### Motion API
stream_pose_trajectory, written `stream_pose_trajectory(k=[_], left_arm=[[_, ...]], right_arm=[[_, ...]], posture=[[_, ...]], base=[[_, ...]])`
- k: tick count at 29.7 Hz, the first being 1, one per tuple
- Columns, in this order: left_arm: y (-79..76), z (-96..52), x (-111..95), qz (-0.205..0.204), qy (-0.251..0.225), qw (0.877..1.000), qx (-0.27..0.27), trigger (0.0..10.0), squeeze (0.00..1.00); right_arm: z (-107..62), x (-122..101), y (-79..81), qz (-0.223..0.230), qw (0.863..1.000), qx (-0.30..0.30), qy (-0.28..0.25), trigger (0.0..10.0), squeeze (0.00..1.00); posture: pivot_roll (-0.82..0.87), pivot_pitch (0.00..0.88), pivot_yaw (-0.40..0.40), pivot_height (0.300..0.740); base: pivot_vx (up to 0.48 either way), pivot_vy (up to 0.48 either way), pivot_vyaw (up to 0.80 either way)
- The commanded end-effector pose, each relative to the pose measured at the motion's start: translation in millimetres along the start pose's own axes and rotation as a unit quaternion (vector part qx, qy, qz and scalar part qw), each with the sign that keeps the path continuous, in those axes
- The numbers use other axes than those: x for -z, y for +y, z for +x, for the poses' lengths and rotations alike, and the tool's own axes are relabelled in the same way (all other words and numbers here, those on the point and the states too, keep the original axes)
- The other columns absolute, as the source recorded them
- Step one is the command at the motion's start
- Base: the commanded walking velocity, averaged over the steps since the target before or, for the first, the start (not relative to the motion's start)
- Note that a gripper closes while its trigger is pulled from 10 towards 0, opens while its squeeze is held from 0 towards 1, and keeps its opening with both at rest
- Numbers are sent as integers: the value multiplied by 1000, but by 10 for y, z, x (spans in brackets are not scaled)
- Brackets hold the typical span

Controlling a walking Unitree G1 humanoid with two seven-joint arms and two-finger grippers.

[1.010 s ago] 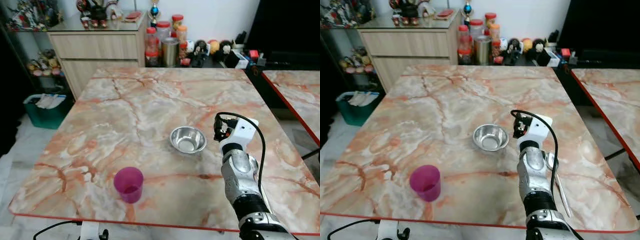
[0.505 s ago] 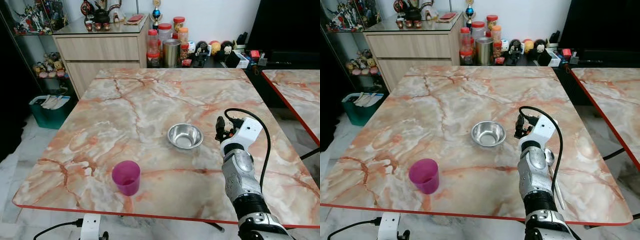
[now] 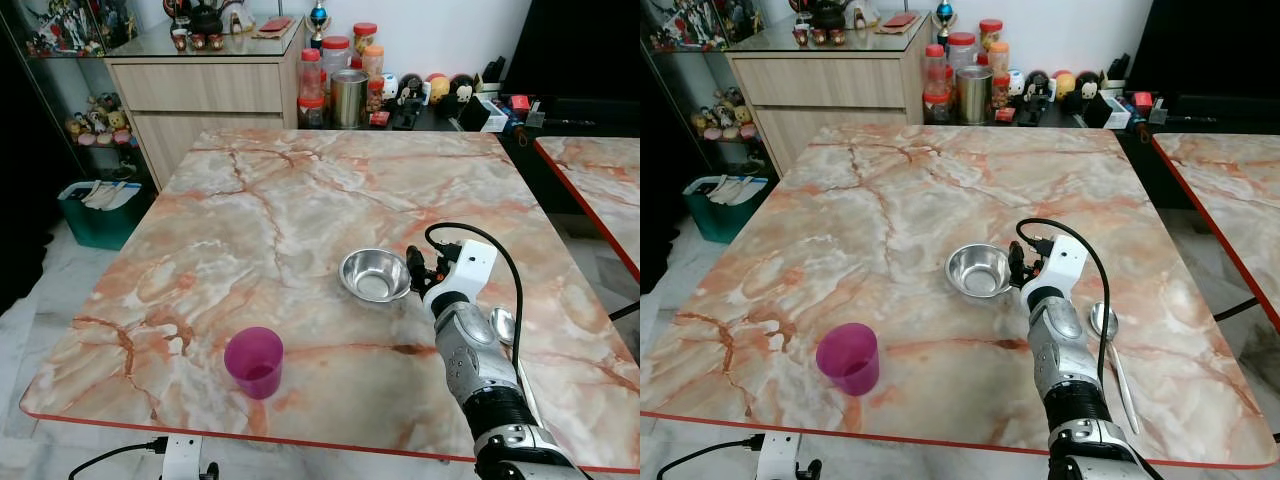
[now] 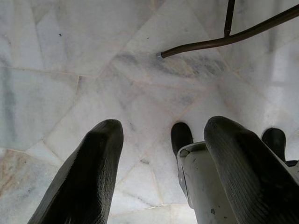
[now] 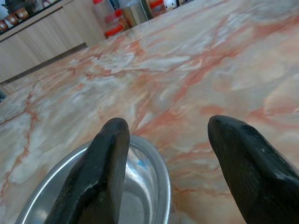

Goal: Setting the table

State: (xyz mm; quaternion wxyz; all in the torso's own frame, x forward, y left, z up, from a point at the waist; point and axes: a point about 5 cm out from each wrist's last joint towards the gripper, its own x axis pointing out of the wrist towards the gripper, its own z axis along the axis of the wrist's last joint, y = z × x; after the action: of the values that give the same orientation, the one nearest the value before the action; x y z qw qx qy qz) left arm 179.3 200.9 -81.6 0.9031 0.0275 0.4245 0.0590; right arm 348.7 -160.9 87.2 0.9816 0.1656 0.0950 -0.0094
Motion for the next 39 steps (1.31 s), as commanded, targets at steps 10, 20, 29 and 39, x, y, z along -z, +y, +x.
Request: stream_pose_trajectory(k=[10,20,29,39], left_arm=[[14,-5,33,-2,10,1000,-3,10000,0],[11,-3,34,-3,14,1000,-2,10000,0],[-6,-2,39,-2,17,1000,2,10000,0],[-20,-1,37,2,18,1000,4,10000,0]], right_arm=[[14,36,47,30,999,-3,13,10000,0],[31,92,51,49,998,7,30,10000,0],[48,142,88,46,998,3,47,10000,0],[29,241,76,35,997,-3,70,10000,0]], posture=[[-11,0,1,740],[-14,0,4,740],[-13,0,2,740],[-14,0,1,740]], base=[[0,0,0],[0,0,0],[0,0,0],[0,0,0]])
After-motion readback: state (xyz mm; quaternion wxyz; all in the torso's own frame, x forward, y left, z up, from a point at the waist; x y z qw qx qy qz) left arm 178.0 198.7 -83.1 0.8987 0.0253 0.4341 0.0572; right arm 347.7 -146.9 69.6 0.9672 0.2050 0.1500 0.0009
